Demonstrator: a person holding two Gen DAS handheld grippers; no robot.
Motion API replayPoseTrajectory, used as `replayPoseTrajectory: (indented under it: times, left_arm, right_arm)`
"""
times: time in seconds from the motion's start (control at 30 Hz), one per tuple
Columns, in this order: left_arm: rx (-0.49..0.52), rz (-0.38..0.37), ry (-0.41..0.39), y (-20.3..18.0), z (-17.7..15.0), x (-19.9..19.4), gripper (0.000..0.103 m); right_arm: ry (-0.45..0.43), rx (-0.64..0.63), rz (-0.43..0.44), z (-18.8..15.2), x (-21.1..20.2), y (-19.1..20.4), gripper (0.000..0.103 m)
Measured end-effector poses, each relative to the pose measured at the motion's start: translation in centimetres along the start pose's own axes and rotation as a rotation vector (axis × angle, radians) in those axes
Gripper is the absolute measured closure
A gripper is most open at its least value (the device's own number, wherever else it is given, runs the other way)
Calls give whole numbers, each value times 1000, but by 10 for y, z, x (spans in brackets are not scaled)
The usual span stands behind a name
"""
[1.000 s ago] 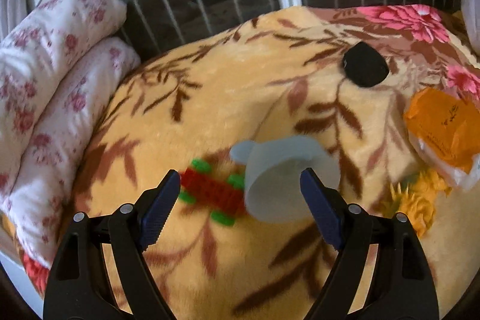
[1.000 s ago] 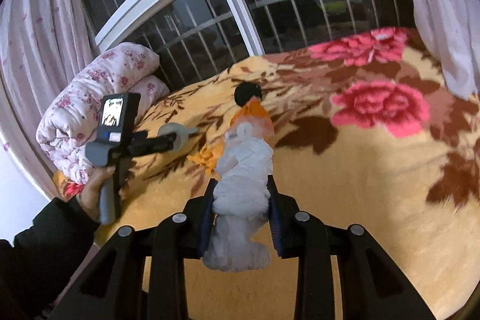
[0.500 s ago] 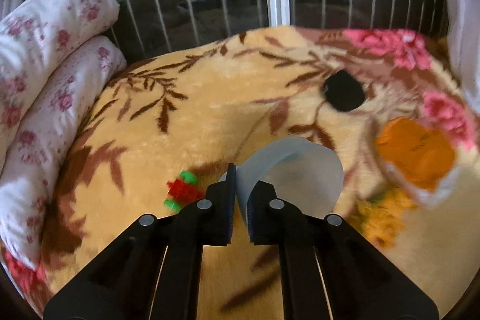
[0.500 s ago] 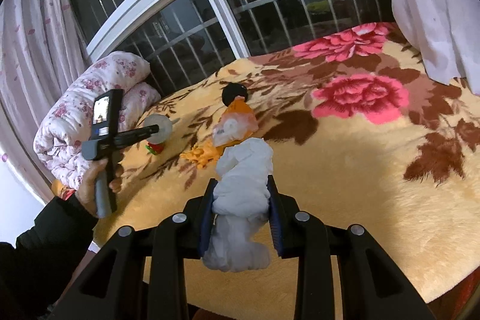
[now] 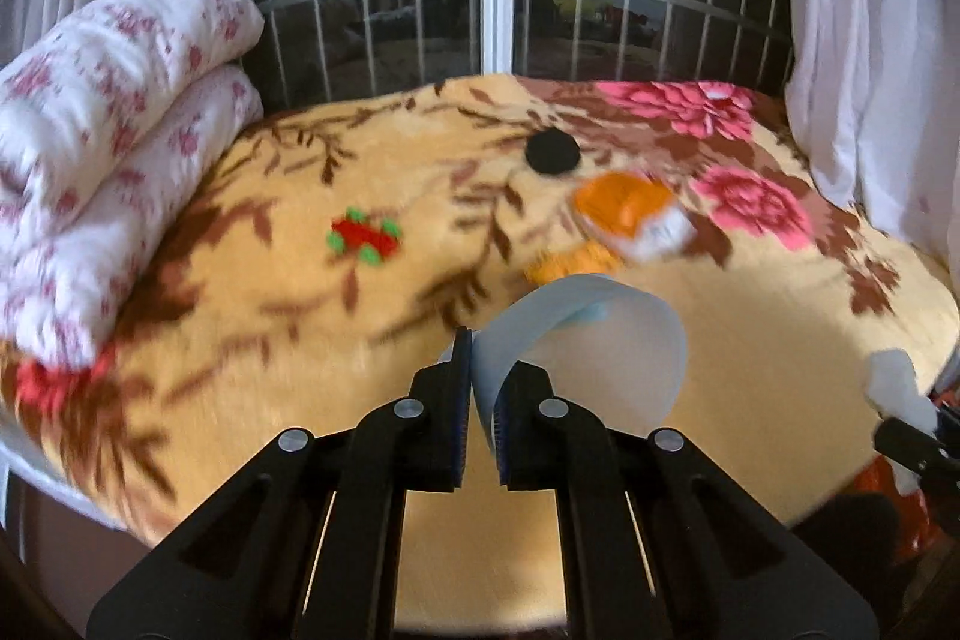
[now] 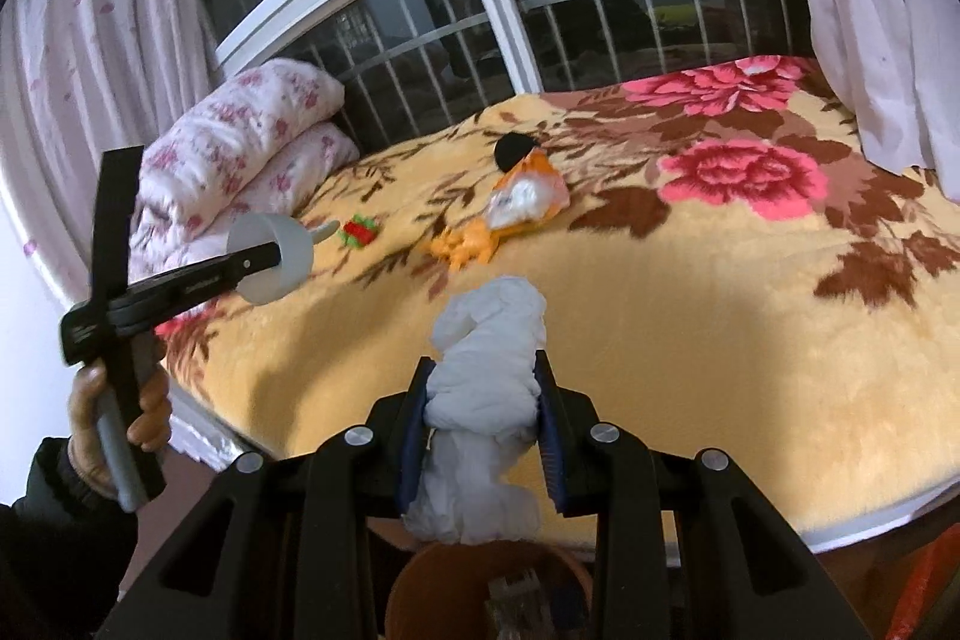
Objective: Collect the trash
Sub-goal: 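Drop the plastic cup and white tissue into the orange bucket, open both tools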
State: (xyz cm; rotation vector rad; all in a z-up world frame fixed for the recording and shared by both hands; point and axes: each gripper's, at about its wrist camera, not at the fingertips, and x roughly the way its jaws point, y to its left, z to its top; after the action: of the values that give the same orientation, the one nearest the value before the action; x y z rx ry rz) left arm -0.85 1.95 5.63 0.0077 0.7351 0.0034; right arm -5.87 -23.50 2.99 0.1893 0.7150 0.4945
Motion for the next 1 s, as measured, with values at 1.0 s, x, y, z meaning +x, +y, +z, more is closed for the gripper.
replayPoseTrajectory:
  times: [1.0]
  left_arm:
    - [184,-186,561,-72,-226,42,97]
  right_arm:
    - [427,-155,-7,-155,19,29,71]
